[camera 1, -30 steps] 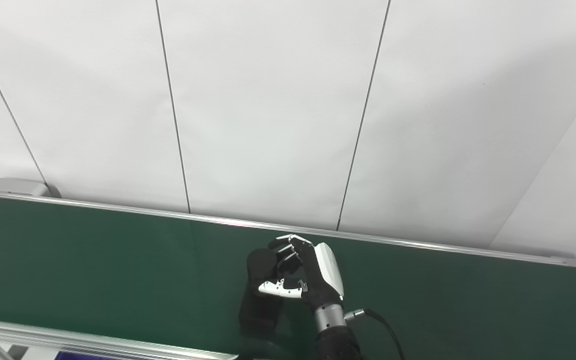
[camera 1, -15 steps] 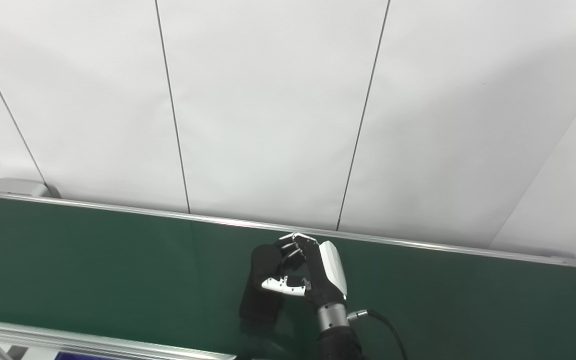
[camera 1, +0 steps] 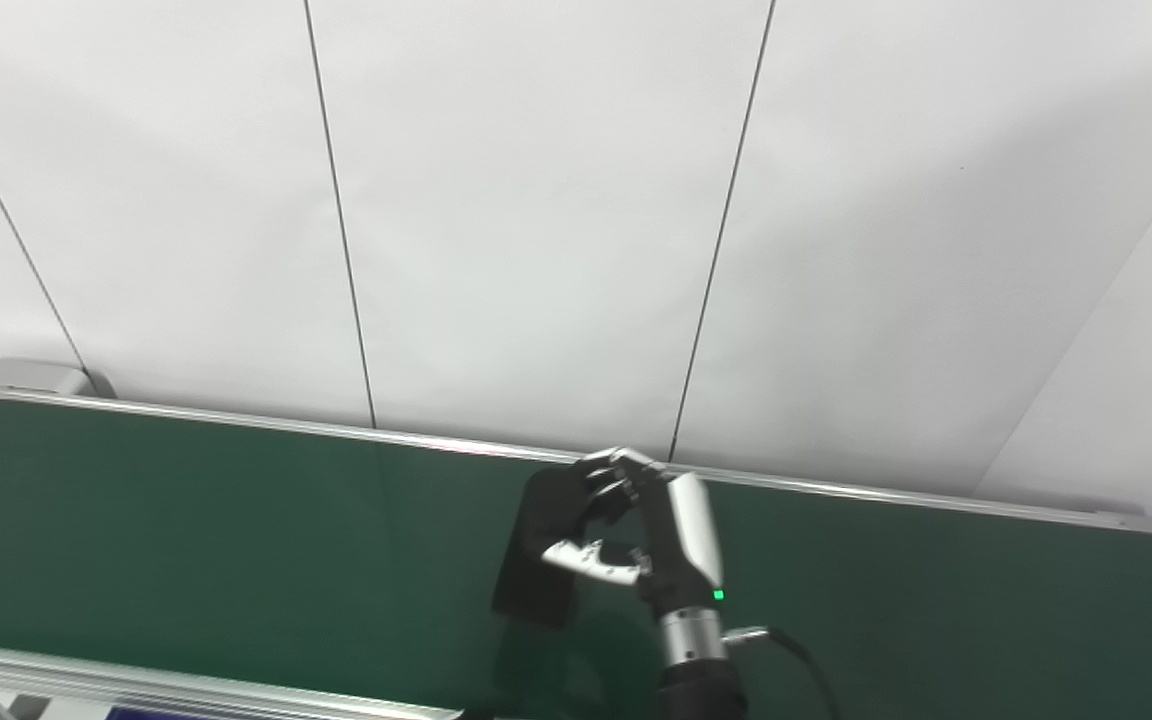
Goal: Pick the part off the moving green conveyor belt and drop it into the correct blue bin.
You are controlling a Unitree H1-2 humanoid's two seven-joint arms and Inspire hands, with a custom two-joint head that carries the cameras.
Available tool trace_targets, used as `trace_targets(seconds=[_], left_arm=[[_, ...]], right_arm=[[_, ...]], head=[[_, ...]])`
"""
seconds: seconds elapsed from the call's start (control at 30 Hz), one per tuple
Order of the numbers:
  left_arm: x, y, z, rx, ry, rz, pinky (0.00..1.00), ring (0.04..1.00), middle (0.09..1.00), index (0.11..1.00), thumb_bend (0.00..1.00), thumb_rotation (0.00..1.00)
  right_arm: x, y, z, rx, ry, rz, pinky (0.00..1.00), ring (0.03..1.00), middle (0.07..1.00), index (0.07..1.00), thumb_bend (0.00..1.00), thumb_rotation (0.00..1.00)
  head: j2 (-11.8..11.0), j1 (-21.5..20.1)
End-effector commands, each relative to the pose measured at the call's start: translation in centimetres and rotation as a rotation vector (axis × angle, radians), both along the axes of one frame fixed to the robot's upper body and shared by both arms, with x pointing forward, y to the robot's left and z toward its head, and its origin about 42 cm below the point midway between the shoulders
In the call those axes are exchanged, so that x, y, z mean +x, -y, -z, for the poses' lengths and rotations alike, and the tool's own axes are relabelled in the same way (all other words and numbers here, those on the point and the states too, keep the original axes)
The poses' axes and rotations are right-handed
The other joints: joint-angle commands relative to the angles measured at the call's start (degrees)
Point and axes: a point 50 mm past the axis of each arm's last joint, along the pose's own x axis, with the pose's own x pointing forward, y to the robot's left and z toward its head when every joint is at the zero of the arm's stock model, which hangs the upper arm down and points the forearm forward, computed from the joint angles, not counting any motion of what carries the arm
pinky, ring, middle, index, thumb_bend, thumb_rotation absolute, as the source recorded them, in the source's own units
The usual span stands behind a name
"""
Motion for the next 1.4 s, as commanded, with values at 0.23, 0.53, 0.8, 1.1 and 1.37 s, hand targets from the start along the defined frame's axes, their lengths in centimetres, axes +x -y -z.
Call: trace_targets(seconds=[0.23, 0.53, 0.8, 1.1, 1.37], left_arm=[[0.4, -0.1, -0.7, -0.006, 0.057, 0.005, 0.75, 0.779, 0.794, 0.826, 0.84, 0.77], [0.5, -0.3, -0.7, -0.003, 0.057, -0.001, 0.75, 0.780, 0.794, 0.829, 0.84, 0.78], [0.4, -0.7, -1.1, -0.003, 0.069, 0.002, 0.76, 0.785, 0.800, 0.839, 0.82, 0.79], [0.3, -1.4, -1.7, 0.009, 0.088, -0.004, 0.77, 0.784, 0.805, 0.850, 0.82, 0.83], [0.2, -2.3, -2.4, 0.000, 0.112, 0.007, 0.80, 0.805, 0.827, 0.870, 0.79, 0.86]], right_arm=[[-1.7, 2.8, -5.2, 0.067, 0.135, -0.002, 0.41, 0.434, 0.507, 0.503, 0.52, 0.00], [-3.5, 6.6, -9.1, 0.094, 0.202, 0.049, 0.41, 0.439, 0.508, 0.494, 0.52, 0.00], [-6.2, 9.5, -11.7, 0.106, 0.244, 0.090, 0.41, 0.448, 0.512, 0.481, 0.52, 0.00], [-9.9, 11.6, -12.4, 0.103, 0.268, 0.118, 0.38, 0.434, 0.514, 0.489, 0.52, 0.00], [-13.9, 13.1, -11.2, 0.095, 0.209, 0.185, 0.35, 0.425, 0.512, 0.503, 0.52, 0.00]], head=[[0.08, -1.78], [0.56, -4.02], [2.60, -7.29], [6.56, -10.68], [10.81, -13.75]])
